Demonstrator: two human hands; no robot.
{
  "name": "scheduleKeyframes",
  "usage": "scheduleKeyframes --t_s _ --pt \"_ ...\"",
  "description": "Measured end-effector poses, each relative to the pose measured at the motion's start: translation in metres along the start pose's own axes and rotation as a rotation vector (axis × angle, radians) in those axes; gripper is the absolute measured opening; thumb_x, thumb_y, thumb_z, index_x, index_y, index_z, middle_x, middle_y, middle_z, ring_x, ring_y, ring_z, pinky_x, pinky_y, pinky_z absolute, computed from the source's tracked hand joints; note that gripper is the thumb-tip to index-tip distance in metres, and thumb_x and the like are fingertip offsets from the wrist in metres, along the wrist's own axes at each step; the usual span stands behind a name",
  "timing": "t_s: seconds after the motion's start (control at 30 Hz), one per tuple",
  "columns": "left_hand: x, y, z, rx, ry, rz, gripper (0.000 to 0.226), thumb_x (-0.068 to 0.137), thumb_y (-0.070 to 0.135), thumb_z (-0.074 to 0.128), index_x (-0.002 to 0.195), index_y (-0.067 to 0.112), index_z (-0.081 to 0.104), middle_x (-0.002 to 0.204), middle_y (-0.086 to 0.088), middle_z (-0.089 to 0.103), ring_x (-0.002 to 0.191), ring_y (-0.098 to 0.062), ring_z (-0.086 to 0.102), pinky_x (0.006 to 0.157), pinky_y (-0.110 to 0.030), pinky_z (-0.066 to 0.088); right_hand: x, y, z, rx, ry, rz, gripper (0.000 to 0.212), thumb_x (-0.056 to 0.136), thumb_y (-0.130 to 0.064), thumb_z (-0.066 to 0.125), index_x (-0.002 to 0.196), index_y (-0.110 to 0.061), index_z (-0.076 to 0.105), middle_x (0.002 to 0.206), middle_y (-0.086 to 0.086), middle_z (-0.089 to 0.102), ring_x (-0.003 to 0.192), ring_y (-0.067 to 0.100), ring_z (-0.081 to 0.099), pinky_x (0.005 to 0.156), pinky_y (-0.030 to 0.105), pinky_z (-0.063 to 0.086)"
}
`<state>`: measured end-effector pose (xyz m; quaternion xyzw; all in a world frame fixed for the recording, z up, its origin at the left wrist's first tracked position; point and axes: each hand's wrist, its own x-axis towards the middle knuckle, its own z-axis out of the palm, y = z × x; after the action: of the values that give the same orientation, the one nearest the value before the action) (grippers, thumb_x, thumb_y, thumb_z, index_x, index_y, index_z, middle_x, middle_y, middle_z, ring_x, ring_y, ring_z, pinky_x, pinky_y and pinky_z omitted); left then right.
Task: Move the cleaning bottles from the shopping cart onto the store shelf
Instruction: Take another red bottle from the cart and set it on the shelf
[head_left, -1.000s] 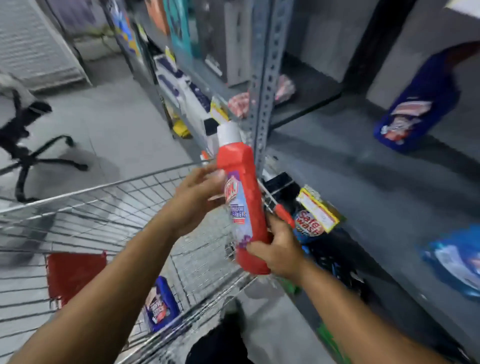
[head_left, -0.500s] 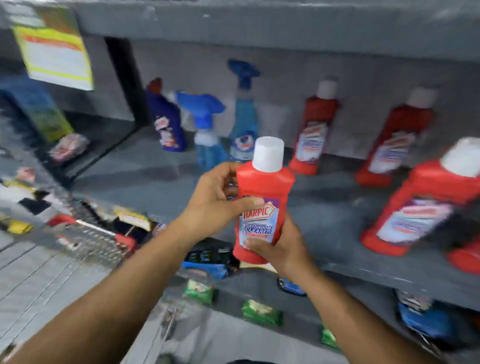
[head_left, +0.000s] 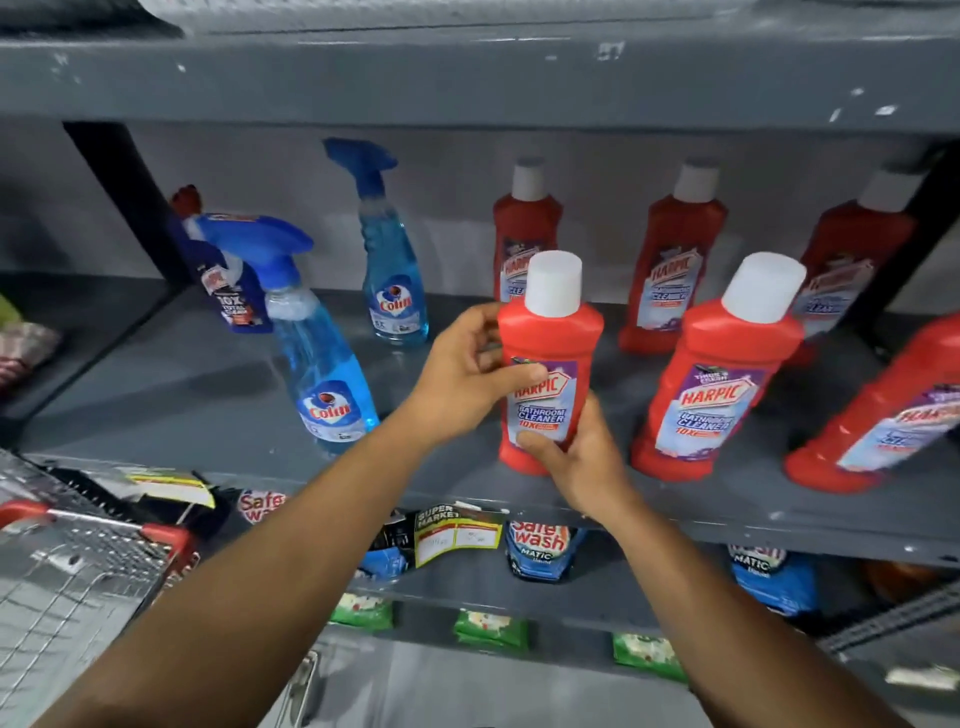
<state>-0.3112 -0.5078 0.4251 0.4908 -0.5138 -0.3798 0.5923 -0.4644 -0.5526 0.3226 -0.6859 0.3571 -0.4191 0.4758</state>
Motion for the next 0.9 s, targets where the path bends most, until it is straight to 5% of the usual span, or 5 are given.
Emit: scheduleKeyframes --t_s 0.33,0.43,0.53,0.77,0.9 --pt "-0.13 -0.025 -0.1 0.11 0.411 -0.129 0.033 0.085 -0.002 0.062 0.115 0.01 0.056 0.108 -0.002 0.064 0.093 -0.001 0.064 0.085 -0.015 0.05 -0.077 0.002 0.022 -0.179 0.249 -0.127 0.072 0.07 -0.056 0.069 0.127 -0.017 0.048 0.109 0.018 0.052 0.091 0.016 0.056 0.087 0.019 0.046" --pt "-0.218 -0.029 -0.181 0.207 0.678 -0.196 0.022 0.085 -0.002 0.062 0.1 0.015 0.062 0.092 0.001 0.067 0.081 0.001 0.064 0.078 -0.017 0.051 -0.11 0.011 0.065 -0.241 -0.092 -0.148 0.059 0.073 -0.058 0.064 0.113 -0.015 0.055 0.11 0.01 0.06 0.097 0.023 0.062 0.091 0.039 0.049" --pt "-0.304 -0.03 -0.268 0.31 0.961 -0.383 0.018 0.087 0.004 0.062 0.102 0.014 0.061 0.094 -0.001 0.067 0.082 -0.006 0.063 0.078 -0.018 0.05 -0.108 -0.017 0.136 -0.267 -0.482 -0.258 0.042 0.079 -0.064 0.056 0.102 -0.029 0.057 0.109 -0.027 0.056 0.104 -0.009 0.054 0.091 0.011 0.042" --pt "-0.466 -0.071 -0.43 0.393 1.359 -0.91 0.043 0.087 0.018 0.063 0.126 0.001 0.053 0.118 -0.024 0.062 0.105 -0.035 0.062 0.081 -0.036 0.057 -0.11 -0.082 0.377 -0.246 -1.015 -0.628 0.031 0.077 -0.027 0.068 0.105 -0.015 0.067 0.101 0.001 0.062 0.095 0.008 0.056 0.092 0.016 0.042" --pt "-0.536 -0.13 -0.447 0.178 1.268 -1.229 0.018 0.085 0.012 0.06 0.099 0.001 0.058 0.078 -0.018 0.058 0.074 -0.03 0.057 0.062 -0.033 0.052 -0.156 -0.082 0.526 -0.577 -1.649 -0.608 0.051 0.082 -0.039 0.062 0.129 -0.028 0.046 0.132 0.002 0.051 0.113 0.021 0.054 0.095 0.034 0.046"
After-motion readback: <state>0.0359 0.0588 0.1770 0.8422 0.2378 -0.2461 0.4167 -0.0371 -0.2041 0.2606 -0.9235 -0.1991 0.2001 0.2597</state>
